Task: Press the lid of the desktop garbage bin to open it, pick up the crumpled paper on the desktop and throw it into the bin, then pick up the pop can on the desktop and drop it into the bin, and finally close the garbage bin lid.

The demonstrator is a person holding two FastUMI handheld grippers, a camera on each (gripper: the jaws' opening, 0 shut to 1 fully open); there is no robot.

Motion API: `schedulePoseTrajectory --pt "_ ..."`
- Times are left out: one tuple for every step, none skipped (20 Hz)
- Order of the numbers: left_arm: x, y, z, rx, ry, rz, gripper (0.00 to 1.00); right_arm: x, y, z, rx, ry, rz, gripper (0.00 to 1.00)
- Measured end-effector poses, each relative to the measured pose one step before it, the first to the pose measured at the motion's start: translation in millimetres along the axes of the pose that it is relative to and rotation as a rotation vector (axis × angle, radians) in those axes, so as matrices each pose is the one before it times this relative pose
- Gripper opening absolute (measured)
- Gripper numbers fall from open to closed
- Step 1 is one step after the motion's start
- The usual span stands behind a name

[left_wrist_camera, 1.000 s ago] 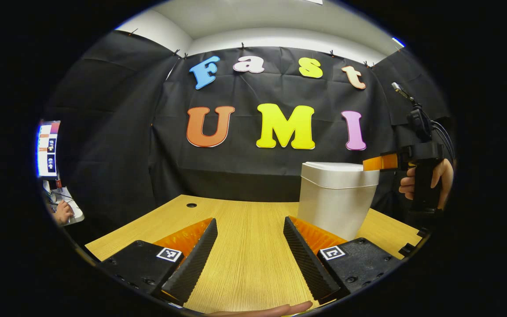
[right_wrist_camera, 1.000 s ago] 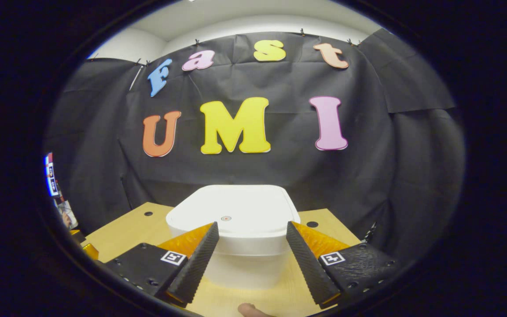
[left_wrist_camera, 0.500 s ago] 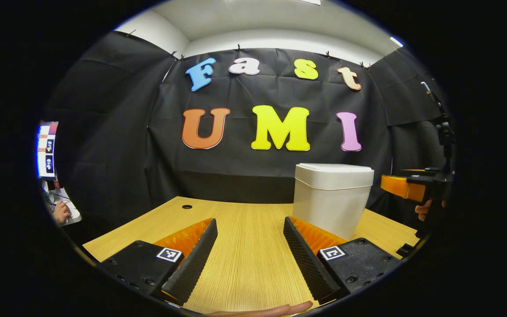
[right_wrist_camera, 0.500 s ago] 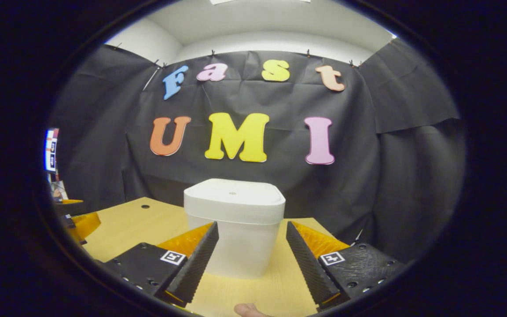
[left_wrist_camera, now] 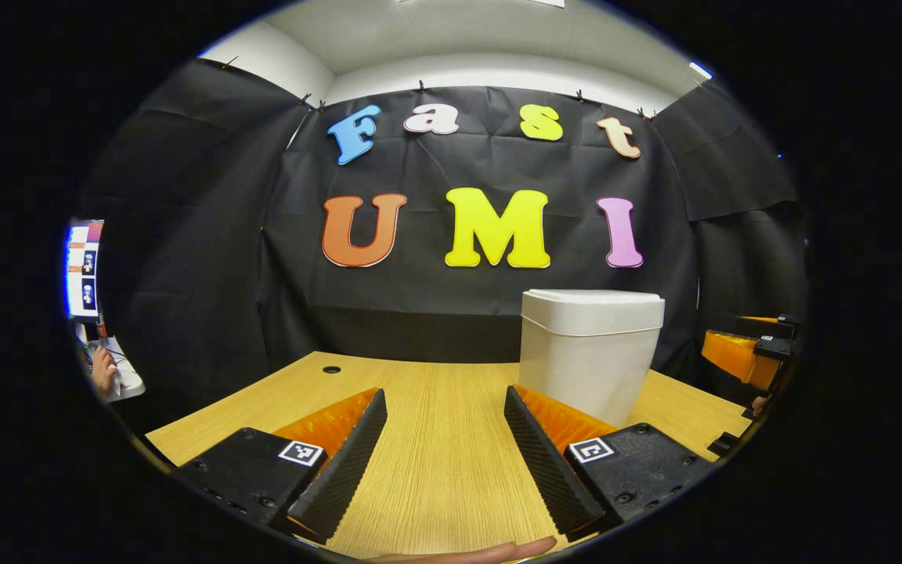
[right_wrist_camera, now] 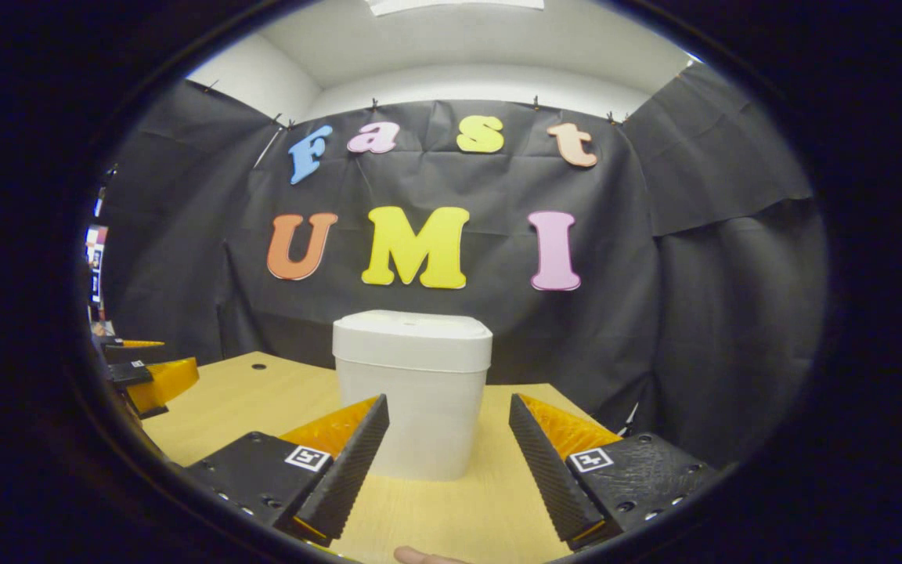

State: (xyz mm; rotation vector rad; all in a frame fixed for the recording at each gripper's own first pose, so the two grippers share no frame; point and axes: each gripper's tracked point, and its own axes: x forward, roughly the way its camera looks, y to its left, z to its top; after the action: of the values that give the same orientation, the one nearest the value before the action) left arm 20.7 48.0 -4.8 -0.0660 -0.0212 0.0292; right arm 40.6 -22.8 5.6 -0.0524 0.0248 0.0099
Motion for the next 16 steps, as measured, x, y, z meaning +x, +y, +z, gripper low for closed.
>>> schedulePoseTrajectory --pt "1.75 -3.1 -0.86 0.0069 -0.00364 -0.007 0.98 -2.55 -4.03 -2.43 0.00373 -0.0009 -0.00182 0.95" --pt "0.36 -1.47 -0.13 0.0084 -0.00191 -0.0023 0.98 -3.02 -2.87 -2.68 -0.0026 0.00004 0.00171 0.95" --pt "0.14 1.79 -2.87 -0.00195 0.00581 0.00976 0.98 -3.8 -4.67 -0.33 -0.00234 -0.00665 -0.00328 0.95" --pt "0.1 -0.63 -3.56 -0.00728 0.00852 0.00876 0.98 -3.78 -6.28 0.57 -0.00241 -0.01077 -0.00806 0.95" --pt "-0.23 -1.38 -0.05 -0.00835 -0.00102 -0.00076 0.98 -4.07 -5.44 0.02 -0.00346 -0.00916 -0.00898 0.95" --pt "0.79 -3.57 1.35 -0.00294 -0.00313 -0.00527 0.98 -3.77 -3.76 -1.06 -0.00121 -0.00401 -0.00523 0.93" --pt "-0.98 -2.38 1.93 0.00615 -0.00615 -0.00572 0.98 -4.31 -2.47 -2.29 -0.00077 0.0013 -0.0032 0.94" --pt "-0.91 -0.89 0.23 0.007 -0.00321 -0.00135 0.98 -2.8 -2.59 -0.72 -0.00345 -0.00192 -0.00407 0.96" --pt "-0.96 -0.32 -0.71 0.00502 0.00285 -0.00135 0.98 -3.02 -3.59 -0.02 -0.00666 -0.00269 -0.00771 0.96" --pt "-0.33 -1.25 -1.61 -0.00012 0.0019 -0.00065 0.98 -0.8 -3.69 -0.62 -0.00605 -0.00314 -0.00992 0.96" --pt "-0.24 -0.82 1.46 0.00155 -0.0028 -0.00071 0.98 -1.05 -1.41 0.43 -0.00107 -0.00228 -0.00502 0.94" --pt "0.39 0.19 0.09 0.00255 -0.00133 0.00042 0.98 -0.89 1.13 -1.11 0.00198 0.00144 0.00116 0.96" --pt "-0.23 0.28 0.4 0.00129 -0.00032 -0.0004 0.98 -0.29 0.98 -0.74 0.00388 0.00228 0.00314 0.94" --pt "-1.39 0.07 0.23 -0.00074 0.00056 0.00136 0.98 0.71 0.78 0.16 0.00414 0.00031 0.00084 0.95" --pt "0.37 -0.34 -0.4 0.00138 0.0005 0.00132 0.98 0.1 0.52 0.08 0.00242 0.00133 -0.00022 0.95" --pt "-0.58 0.42 0.49 0.0023 -0.00153 0.00026 0.98 0.16 0.57 0.79 0.00388 -0.00143 0.00027 0.95"
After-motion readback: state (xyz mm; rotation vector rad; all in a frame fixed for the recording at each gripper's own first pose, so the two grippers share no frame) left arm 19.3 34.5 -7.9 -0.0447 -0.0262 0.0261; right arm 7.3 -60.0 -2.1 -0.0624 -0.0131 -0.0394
